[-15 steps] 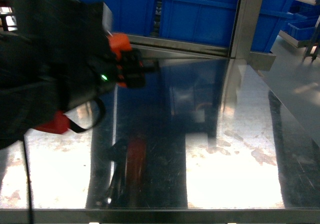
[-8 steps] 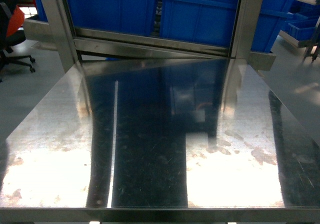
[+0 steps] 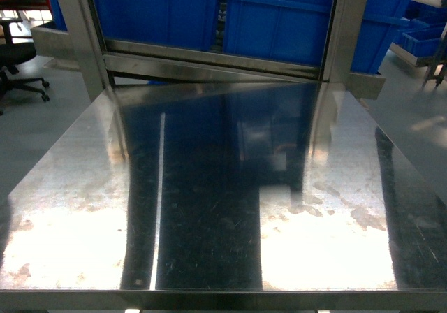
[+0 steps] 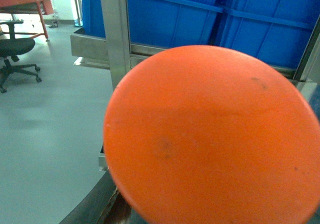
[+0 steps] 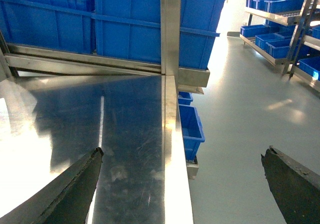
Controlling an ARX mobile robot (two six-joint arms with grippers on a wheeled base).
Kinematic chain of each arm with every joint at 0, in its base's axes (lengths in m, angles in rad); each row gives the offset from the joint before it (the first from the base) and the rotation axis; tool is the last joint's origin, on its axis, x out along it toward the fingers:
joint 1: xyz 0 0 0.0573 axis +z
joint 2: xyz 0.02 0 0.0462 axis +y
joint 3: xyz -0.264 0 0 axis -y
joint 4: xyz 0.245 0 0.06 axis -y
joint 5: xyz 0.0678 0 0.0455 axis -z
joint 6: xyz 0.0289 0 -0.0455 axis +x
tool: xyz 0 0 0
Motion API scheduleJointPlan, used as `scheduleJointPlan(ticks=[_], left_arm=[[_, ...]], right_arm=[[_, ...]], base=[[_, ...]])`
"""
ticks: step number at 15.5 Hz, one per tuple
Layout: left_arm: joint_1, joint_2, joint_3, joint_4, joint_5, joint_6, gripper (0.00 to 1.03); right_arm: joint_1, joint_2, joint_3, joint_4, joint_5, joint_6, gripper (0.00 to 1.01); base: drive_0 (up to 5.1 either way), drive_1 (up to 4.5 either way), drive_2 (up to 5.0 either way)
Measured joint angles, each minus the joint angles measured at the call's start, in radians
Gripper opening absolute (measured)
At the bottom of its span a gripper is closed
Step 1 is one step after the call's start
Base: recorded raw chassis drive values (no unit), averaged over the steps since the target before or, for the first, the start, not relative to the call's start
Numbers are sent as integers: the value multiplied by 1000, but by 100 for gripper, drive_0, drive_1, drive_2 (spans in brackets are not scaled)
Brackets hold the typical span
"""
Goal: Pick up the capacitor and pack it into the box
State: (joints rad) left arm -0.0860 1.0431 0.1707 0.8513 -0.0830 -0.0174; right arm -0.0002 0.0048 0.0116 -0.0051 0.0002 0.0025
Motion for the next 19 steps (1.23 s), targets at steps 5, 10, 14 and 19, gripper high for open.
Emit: scheduleJointPlan(ticks=[5, 10, 14, 19], left_arm=[[89, -189, -85, -98, 77, 0, 45], [85, -336, -157, -174, 83, 0, 45], [85, -468, -157, -290, 83, 0, 44], [85, -644, -158, -456, 83, 0, 44]], right_arm=[[0, 0, 0, 0, 0, 0, 98], [0, 0, 0, 0, 0, 0, 98], [0, 0, 0, 0, 0, 0, 98], [0, 0, 0, 0, 0, 0, 98]], base=[[0, 0, 0], [0, 0, 0], [0, 0, 0], [0, 0, 0]])
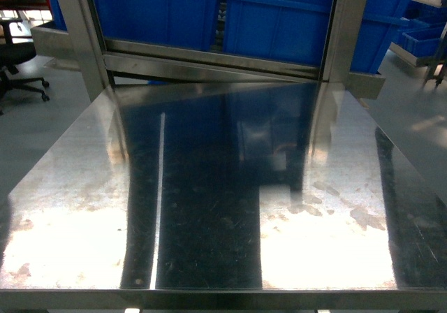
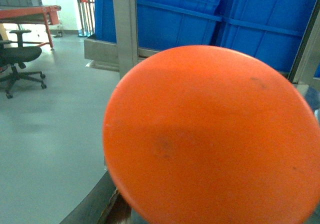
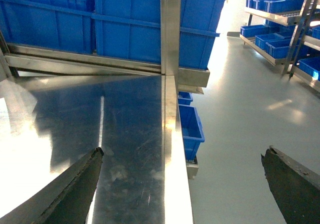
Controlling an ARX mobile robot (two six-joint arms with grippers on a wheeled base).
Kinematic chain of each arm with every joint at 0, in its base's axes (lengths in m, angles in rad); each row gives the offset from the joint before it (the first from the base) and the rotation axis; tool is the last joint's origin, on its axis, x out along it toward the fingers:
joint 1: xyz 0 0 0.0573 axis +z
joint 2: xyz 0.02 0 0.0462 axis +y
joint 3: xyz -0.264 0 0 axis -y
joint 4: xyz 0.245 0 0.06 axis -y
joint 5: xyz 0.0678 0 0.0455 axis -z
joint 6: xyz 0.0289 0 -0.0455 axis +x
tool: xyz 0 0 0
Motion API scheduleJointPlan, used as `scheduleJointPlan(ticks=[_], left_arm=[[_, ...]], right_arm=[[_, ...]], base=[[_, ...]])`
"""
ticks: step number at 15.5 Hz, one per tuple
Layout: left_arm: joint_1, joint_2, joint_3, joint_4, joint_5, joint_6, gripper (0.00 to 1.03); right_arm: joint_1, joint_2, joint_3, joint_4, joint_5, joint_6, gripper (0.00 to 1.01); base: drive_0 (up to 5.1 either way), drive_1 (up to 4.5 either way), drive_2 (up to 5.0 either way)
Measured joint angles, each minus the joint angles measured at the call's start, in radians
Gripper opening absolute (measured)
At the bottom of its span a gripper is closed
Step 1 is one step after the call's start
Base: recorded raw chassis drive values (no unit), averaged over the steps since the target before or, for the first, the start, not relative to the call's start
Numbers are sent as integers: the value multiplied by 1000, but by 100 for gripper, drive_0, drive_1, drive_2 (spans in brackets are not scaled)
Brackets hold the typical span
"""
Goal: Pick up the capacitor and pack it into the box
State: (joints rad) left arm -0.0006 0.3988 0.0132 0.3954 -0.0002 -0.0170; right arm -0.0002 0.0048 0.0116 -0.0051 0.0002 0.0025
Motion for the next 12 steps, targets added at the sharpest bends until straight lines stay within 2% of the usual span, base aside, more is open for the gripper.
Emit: scheduleJointPlan(ticks=[4, 11, 12], left_arm=[[0, -109, 0, -106, 0, 0, 44], [0, -229, 0, -224, 0, 0, 44], [0, -303, 1, -335, -1, 0, 44]], right_arm=[[0, 0, 0, 0, 0, 0, 98], [0, 0, 0, 0, 0, 0, 98], [0, 0, 0, 0, 0, 0, 98]], base=[[0, 0, 0], [0, 0, 0], [0, 0, 0]])
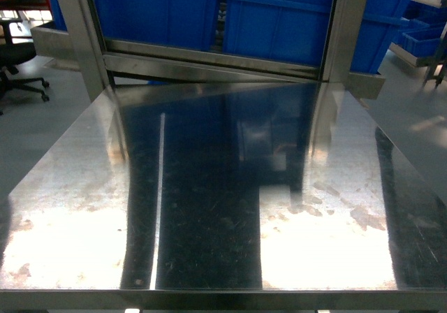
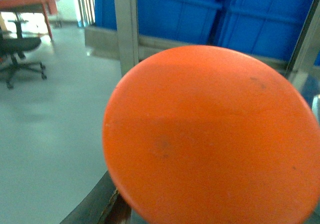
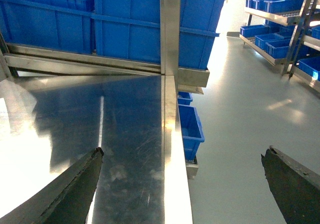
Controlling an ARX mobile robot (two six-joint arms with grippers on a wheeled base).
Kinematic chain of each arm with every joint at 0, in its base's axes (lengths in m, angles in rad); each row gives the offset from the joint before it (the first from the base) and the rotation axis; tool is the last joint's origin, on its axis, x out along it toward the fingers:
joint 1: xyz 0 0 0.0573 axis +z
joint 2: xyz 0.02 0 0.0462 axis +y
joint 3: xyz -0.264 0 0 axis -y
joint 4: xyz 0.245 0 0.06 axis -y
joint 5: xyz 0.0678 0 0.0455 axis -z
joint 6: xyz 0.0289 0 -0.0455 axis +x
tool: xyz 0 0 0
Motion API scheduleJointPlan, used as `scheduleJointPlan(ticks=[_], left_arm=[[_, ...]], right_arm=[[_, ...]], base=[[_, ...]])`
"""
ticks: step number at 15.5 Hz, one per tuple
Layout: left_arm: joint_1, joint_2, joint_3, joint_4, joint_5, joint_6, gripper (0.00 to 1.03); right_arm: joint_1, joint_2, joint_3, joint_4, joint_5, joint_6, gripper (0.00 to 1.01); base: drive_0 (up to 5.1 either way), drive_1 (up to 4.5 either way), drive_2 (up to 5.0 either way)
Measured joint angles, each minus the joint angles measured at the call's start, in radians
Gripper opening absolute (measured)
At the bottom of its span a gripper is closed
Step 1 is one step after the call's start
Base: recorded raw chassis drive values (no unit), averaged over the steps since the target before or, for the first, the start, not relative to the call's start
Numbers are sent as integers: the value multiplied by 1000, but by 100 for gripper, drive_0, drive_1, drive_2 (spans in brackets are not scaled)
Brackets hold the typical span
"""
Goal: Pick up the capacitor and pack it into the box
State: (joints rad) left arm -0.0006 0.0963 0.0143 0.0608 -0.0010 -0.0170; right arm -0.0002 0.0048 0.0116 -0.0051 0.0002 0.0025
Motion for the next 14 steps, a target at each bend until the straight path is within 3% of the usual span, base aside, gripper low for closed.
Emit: scheduleJointPlan(ticks=[1, 14], left_arm=[[0, -83, -1, -76, 0, 0, 44], [0, -86, -1, -68, 0, 0, 44]], right_arm=[[0, 0, 0, 0, 0, 0, 98], [0, 0, 0, 0, 0, 0, 98]], base=[[0, 0, 0], [0, 0, 0]])
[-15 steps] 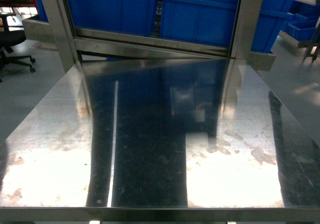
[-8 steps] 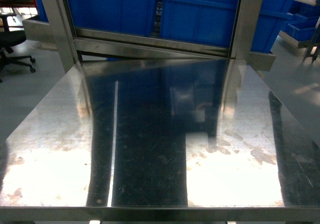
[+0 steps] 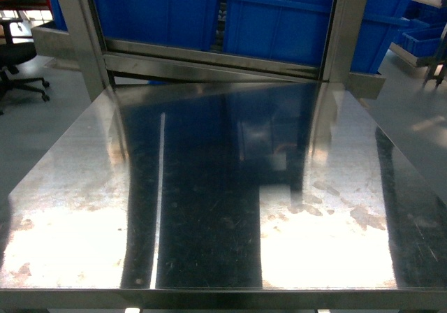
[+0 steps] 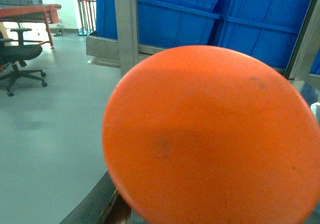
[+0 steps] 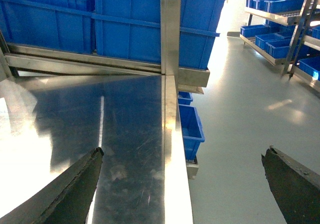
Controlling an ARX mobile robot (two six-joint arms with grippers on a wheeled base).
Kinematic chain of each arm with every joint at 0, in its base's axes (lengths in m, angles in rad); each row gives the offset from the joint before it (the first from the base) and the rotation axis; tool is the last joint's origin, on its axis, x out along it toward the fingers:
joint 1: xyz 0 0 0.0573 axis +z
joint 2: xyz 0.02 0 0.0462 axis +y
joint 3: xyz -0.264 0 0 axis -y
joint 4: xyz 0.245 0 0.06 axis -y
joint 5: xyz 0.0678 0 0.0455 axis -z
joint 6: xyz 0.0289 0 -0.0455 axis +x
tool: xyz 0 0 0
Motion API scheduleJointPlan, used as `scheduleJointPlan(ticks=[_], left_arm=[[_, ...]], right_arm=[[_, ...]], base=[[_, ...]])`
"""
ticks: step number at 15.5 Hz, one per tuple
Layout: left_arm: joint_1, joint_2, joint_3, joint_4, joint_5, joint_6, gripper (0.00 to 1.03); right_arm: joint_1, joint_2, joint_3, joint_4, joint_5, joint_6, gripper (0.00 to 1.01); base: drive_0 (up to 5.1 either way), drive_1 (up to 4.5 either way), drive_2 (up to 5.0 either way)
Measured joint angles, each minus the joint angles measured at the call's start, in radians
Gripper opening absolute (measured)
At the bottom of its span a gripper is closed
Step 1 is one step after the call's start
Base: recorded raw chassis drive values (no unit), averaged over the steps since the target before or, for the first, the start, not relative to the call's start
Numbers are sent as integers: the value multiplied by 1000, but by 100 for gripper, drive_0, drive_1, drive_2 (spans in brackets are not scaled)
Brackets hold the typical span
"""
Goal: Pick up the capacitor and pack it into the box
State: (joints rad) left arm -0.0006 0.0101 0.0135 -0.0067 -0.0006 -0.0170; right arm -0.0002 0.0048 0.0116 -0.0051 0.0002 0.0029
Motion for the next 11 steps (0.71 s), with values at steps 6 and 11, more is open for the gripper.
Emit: scheduleJointPlan(ticks=[6, 11], left_arm=[[0, 0, 0, 5, 0, 0, 44], [0, 0, 0, 2, -1, 1, 44]], right_arm=[[0, 0, 0, 2, 0, 0, 98], [0, 0, 0, 2, 0, 0, 98]], base=[[0, 0, 0], [0, 0, 0]])
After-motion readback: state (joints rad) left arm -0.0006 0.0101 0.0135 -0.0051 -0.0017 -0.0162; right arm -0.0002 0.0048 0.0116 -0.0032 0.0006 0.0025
